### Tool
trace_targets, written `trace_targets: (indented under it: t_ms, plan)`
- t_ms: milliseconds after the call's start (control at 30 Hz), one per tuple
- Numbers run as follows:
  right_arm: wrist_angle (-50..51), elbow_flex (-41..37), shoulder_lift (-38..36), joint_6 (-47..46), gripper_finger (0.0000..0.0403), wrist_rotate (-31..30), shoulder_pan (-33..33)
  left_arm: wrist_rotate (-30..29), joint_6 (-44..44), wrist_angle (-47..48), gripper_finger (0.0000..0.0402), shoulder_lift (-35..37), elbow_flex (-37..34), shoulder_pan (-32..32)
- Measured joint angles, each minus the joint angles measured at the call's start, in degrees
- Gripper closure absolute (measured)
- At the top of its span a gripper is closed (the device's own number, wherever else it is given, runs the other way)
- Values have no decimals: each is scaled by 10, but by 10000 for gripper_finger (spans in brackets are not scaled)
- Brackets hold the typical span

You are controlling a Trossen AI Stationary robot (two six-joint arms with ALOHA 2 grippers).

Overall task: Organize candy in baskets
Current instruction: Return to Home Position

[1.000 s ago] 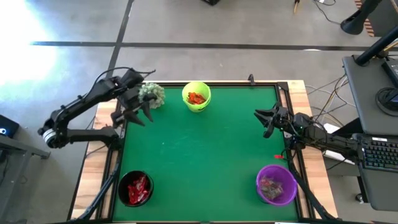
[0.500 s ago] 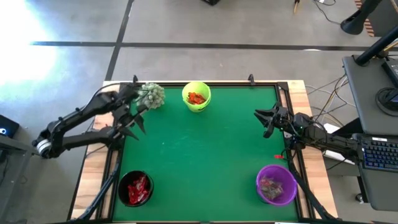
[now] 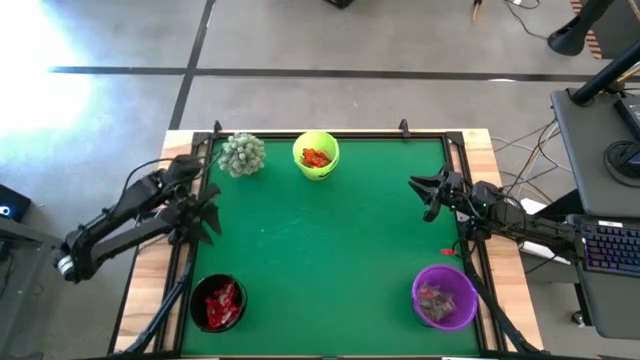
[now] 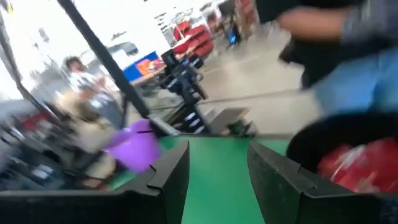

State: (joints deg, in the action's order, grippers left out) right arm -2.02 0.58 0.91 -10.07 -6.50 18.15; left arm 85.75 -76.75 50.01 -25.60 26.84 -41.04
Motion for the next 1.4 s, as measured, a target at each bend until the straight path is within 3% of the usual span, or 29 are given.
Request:
trace_targets:
  t_ms: [100,200,267,367,433,500,533,600,733,867,1100,1400]
  plan:
    - [0,0,0,0,321,0,0,-5,32,-61,257,45,-21,0]
    - [0,0,0,0,321,0,0,-12,208,-148,257,75,-33,2]
    - [0,0,0,0,321,0,0,-55,367,-239,257,91,-39,5]
    - [0,0,0,0,321,0,0,-209,640,-383,257,119,-43,17]
    - [0,0,0,0,321,0,0,-373,810,-441,257,139,-43,28]
    - [0,0,0,0,321,0,0,-548,889,-440,257,162,-43,36]
    - [0,0,0,0,321,0,0,-611,893,-432,257,172,-43,39]
    - [0,0,0,0,321,0,0,-671,891,-425,257,188,-50,47]
    - [0,0,0,0,321,0,0,-678,857,-425,257,222,-79,62]
    - [0,0,0,0,321,0,0,-706,877,-423,257,257,-132,74]
    - [0,0,4,0,321,3,0,-740,952,-447,257,256,-211,84]
    - [0,0,5,0,321,4,0,-776,931,-482,257,256,-246,120]
